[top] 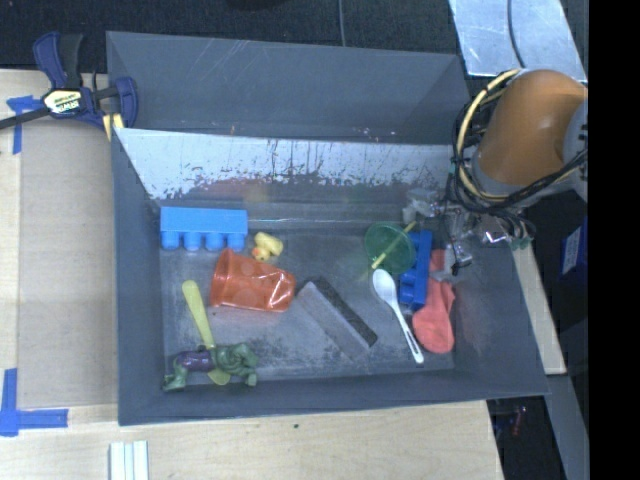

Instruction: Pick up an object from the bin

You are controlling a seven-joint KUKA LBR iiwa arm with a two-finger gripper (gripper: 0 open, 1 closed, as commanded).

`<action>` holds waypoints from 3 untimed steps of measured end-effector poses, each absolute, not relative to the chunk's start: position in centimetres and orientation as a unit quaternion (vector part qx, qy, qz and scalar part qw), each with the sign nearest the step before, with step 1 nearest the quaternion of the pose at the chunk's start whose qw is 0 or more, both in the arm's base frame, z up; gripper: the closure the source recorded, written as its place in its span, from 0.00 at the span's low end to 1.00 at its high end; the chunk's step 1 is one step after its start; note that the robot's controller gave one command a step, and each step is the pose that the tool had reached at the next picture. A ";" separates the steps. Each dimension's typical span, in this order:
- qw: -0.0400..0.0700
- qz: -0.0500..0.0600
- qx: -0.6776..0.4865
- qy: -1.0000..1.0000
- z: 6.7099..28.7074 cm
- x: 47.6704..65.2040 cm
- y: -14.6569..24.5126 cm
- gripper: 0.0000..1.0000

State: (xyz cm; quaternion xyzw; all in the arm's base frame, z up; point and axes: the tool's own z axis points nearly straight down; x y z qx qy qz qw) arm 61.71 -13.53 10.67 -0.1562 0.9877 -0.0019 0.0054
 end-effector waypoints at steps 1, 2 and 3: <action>0.003 -0.001 -0.244 0.970 9.9 61.1 -13.1 0.00; 0.004 -0.002 -0.337 0.941 8.3 60.8 -13.1 0.00; 0.006 0.000 -0.436 0.900 7.4 61.4 -12.8 0.00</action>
Offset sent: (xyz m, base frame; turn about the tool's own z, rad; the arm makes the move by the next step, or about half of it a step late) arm -0.0126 0.0053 -0.0367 -0.4234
